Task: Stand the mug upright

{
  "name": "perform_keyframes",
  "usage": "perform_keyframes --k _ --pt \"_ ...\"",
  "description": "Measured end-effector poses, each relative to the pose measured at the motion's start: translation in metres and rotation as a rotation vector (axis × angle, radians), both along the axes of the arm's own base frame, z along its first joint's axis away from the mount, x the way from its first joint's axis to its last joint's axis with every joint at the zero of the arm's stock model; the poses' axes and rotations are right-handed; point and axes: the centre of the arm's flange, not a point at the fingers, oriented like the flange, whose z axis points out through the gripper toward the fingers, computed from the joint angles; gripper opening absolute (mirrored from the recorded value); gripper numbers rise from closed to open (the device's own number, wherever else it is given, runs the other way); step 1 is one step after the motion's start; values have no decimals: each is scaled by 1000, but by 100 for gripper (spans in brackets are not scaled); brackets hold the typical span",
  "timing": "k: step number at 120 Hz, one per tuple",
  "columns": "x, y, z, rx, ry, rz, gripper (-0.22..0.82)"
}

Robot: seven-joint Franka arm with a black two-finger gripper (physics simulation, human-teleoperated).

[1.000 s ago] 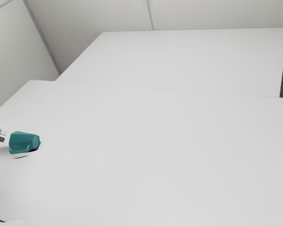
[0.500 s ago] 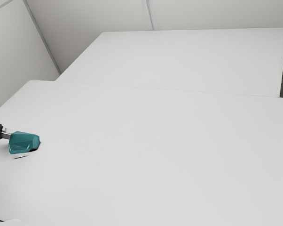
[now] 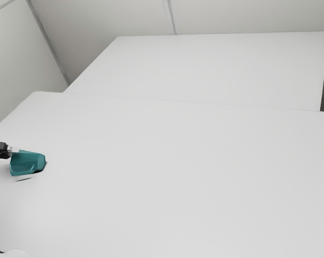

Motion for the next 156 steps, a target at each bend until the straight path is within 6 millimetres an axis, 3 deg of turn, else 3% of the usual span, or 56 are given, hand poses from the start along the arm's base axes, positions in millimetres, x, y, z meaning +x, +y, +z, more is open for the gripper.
perform_keyframes --k 57,125,156 --pt "-5 -9 -7 -68 6 -9 35" --pt "-6 -14 -12 -112 12 -1 -6" --pt "-2 -17 -11 -115 10 -4 -14"
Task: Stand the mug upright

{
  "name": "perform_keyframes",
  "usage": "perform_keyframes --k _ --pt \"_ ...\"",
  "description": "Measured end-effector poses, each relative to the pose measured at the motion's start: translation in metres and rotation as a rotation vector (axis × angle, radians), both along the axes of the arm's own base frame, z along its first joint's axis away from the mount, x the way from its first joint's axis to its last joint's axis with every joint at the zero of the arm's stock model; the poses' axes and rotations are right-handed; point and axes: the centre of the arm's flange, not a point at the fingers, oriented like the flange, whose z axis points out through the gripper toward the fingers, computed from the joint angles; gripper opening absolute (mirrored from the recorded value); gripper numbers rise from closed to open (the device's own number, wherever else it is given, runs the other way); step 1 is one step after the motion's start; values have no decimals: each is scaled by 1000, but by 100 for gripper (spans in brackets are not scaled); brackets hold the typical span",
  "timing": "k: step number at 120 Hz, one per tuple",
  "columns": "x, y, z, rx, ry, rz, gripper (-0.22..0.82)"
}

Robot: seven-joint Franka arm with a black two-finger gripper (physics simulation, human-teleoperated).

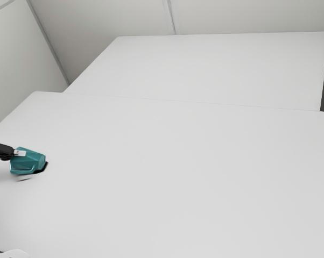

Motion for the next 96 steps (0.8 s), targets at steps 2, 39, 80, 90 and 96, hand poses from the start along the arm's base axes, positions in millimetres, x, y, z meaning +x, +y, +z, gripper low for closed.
perform_keyframes --k 2,39,80,90,96 --pt "1 -1 0 -1 -1 -1 -15" --pt "39 -24 26 2 -72 -51 -17" --pt "153 -153 128 198 -134 -341 -18" --pt "180 -205 153 307 -118 -448 -18" --pt "189 -232 163 372 -102 -502 -18"
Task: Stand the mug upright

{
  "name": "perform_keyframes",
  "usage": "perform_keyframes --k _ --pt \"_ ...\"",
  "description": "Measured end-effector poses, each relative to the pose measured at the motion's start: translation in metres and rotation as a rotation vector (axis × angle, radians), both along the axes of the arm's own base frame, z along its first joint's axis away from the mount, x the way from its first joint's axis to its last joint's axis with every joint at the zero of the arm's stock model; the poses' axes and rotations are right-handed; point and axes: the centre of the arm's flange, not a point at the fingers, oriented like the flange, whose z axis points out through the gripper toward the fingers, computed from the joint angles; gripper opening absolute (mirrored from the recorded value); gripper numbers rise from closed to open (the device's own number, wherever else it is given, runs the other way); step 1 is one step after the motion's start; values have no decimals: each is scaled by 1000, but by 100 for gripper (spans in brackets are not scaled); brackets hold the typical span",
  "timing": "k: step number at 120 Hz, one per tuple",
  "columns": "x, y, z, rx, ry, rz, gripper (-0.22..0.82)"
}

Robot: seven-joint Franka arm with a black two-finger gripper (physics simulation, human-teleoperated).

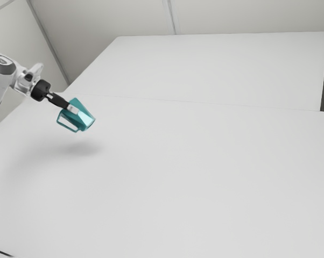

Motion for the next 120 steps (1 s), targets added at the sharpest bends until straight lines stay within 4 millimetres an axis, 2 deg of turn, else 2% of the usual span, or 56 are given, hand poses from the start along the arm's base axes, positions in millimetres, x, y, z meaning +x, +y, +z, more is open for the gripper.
perform_keyframes --k 8,22,35,50,60,66,75,95,120 --pt "2 -35 12 94 11 -50 -18" --pt "-19 -83 35 258 13 -82 -18" --pt "-41 -129 44 395 -1 -101 -18" --pt "-60 -171 32 543 -27 -113 -18" --pt "-70 -195 11 615 -45 -119 -18" --pt "-75 -197 -2 645 -52 -100 -18" --pt "-86 -183 -14 689 -62 -42 -18" --pt "-93 -179 -19 828 -112 -17 -18" --pt "-102 -173 -39 877 -133 48 -18"
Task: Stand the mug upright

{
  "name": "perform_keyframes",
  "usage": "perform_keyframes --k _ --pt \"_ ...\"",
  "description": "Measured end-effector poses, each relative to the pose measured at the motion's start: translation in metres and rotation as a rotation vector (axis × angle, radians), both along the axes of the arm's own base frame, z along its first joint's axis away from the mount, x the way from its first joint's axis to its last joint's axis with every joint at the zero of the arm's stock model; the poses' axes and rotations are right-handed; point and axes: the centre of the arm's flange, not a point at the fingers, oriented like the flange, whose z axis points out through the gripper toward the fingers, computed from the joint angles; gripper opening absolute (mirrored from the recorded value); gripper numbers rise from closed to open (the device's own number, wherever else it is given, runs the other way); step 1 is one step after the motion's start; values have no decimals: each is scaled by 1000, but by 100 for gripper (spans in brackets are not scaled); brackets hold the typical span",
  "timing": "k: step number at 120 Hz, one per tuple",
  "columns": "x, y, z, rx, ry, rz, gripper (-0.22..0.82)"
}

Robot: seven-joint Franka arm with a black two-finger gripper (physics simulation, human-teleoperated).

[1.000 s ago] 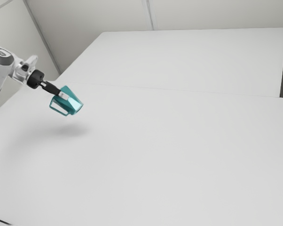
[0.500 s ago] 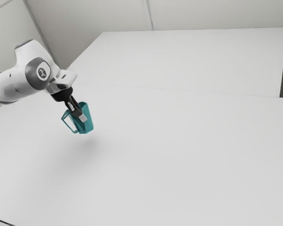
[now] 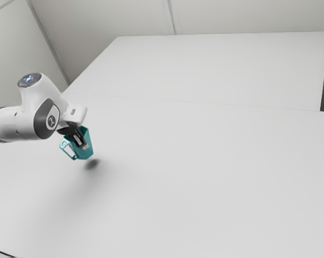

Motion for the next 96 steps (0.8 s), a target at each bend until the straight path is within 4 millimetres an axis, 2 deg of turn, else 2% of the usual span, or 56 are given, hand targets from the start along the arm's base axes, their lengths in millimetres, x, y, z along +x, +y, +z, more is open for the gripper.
perform_keyframes --k 42,72,96 --pt "4 5 -33 -25 -59 68 -18" --pt "9 5 -40 -41 -96 98 -18" --pt "11 -4 -41 -50 -107 103 -18"
